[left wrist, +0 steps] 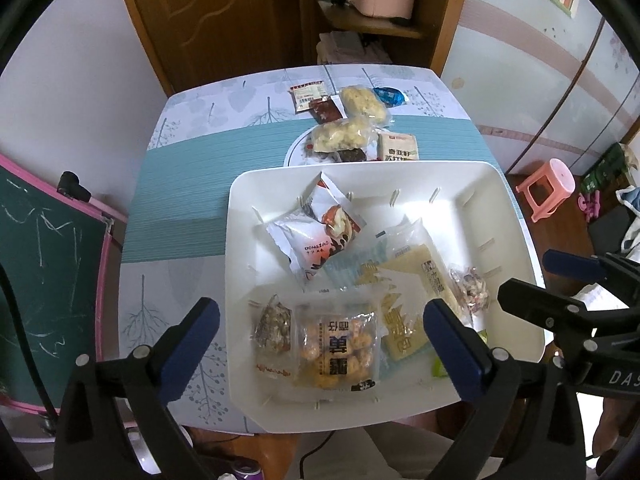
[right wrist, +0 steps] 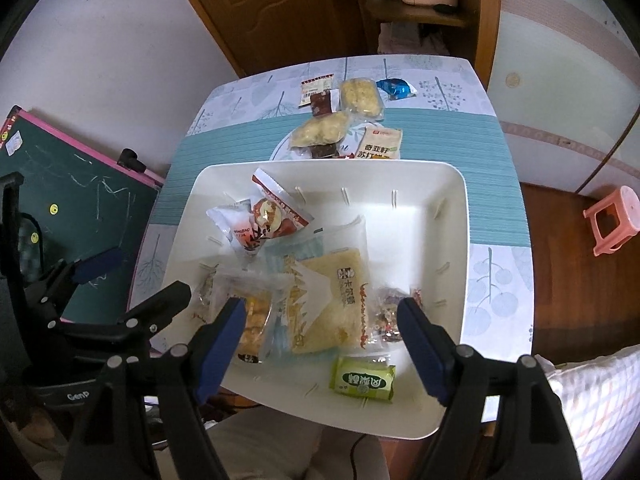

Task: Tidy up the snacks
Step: 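Release the green packet into the tray with the right gripper while the left releases the cookie bag, then move both grippers to the snack pile and grasp the white cracker bag with the right gripper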

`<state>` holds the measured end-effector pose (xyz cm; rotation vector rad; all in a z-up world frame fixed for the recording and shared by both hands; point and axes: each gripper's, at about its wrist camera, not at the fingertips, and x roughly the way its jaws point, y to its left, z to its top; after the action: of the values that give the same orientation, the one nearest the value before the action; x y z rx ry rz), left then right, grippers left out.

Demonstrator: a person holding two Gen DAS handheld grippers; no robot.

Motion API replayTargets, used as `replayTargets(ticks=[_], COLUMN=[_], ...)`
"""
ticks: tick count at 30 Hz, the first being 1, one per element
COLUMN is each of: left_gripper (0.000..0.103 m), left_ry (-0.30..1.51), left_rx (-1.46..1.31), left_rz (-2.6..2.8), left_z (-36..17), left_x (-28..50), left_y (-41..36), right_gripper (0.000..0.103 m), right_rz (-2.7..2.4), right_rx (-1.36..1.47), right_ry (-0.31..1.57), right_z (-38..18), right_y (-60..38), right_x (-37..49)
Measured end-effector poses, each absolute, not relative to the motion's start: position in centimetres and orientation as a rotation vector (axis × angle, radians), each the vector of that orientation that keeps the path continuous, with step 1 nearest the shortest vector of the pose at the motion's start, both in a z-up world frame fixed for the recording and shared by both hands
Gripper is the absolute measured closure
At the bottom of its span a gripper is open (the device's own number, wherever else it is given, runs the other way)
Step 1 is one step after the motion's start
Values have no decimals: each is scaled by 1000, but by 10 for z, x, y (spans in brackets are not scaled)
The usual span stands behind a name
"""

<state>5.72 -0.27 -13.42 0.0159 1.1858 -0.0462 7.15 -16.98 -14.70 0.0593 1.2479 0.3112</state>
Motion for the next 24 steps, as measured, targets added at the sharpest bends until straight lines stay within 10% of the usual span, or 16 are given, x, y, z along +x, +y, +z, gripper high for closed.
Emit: replayTargets(ticks=[24], left_gripper=[1], left_ry=[1227], left_rx=[23], left_rz=[-68], left_z=[-144], left_x=[79], left_y=[3], right_gripper=[24], right_rz=[297], right_rx=[77], right_ry=[1268], right_z=[-157], right_y=[-170], right_x=[82])
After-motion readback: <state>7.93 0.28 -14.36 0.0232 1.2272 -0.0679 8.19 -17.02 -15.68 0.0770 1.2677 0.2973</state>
